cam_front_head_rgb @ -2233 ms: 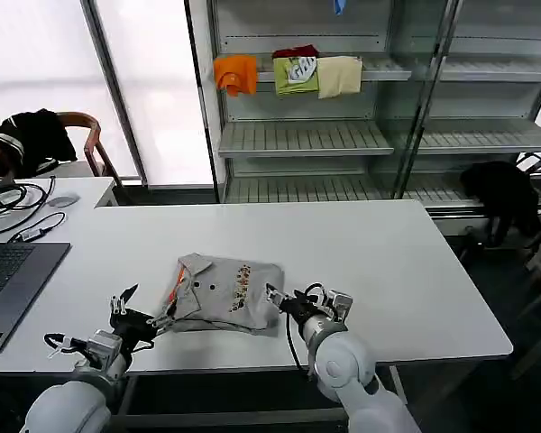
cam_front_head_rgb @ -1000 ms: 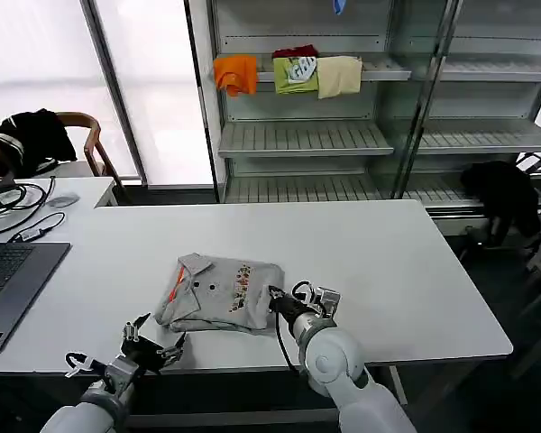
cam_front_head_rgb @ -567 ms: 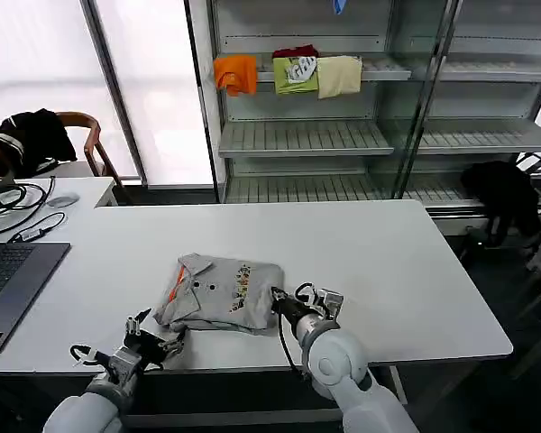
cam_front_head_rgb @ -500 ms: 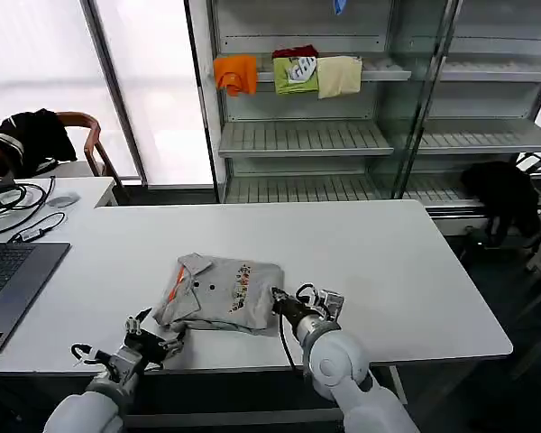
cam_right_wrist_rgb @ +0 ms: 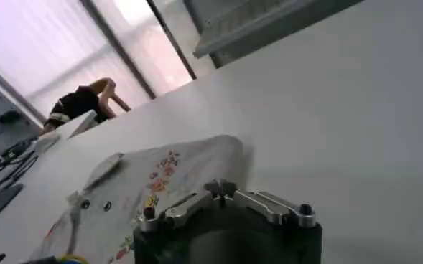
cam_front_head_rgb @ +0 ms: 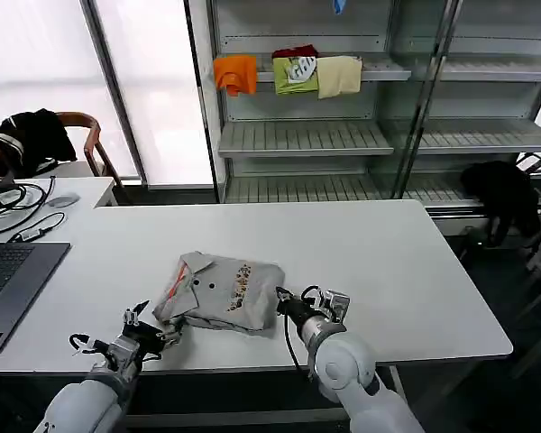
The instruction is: Fold and organize the clothes.
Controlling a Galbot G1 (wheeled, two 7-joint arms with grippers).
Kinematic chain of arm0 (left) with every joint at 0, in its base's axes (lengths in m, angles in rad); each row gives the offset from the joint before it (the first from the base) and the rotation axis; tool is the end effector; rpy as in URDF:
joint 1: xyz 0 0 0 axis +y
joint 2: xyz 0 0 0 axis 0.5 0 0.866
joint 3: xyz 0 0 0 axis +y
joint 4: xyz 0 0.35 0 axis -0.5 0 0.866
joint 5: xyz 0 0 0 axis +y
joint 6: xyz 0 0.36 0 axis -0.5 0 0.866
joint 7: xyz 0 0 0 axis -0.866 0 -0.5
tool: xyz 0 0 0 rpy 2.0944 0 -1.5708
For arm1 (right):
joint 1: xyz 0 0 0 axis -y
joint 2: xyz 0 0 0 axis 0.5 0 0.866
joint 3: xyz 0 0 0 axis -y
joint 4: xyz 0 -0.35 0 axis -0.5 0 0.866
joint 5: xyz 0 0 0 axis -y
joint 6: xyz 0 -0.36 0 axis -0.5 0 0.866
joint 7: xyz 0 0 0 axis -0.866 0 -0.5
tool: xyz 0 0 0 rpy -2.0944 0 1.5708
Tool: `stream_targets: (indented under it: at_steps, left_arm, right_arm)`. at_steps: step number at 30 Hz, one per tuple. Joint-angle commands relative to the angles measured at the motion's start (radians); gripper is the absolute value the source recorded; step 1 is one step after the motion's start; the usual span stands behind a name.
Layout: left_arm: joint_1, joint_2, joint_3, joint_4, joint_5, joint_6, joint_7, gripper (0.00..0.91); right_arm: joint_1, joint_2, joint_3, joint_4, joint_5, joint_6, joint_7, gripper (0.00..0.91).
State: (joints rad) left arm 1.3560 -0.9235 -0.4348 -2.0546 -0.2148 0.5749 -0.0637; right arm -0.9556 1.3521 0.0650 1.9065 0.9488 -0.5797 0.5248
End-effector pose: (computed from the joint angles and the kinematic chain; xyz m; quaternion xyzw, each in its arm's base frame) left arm 0.2530 0.0875 -0.2514 -0.0816 -0.9468 -0.2215 0.2189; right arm 0.3272 0.0967 -0.2296 0.1495 -0.9307 -0.2046 0.2637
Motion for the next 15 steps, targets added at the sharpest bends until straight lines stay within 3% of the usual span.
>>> stream_targets:
  at_steps: [1, 2, 4, 15]
  left_arm:
    - [0.015, 0.006, -0.044, -0.089, -0.06, 0.002, -0.008, 0.907]
    - [0.028, 0.007, -0.053, -0.109, -0.066, 0.002, -0.007, 0.907]
    - [0.059, 0.006, -0.076, -0.145, -0.076, 0.003, -0.009, 0.907]
    - [0.074, 0.005, -0.138, -0.136, -0.117, 0.002, -0.03, 0.907]
  right_arm:
    - [-0.009, -0.013, 0.005, 0.024, 0.005, -0.001, 0.004, 0.03]
    - [-0.012, -0.016, 0.011, 0.024, 0.01, -0.001, 0.009, 0.272]
    - [-0.014, -0.021, 0.016, 0.02, 0.013, -0.002, 0.017, 0.907]
    - [-0.009, -0.003, -0.004, -0.003, 0.038, -0.002, 0.041, 0.907]
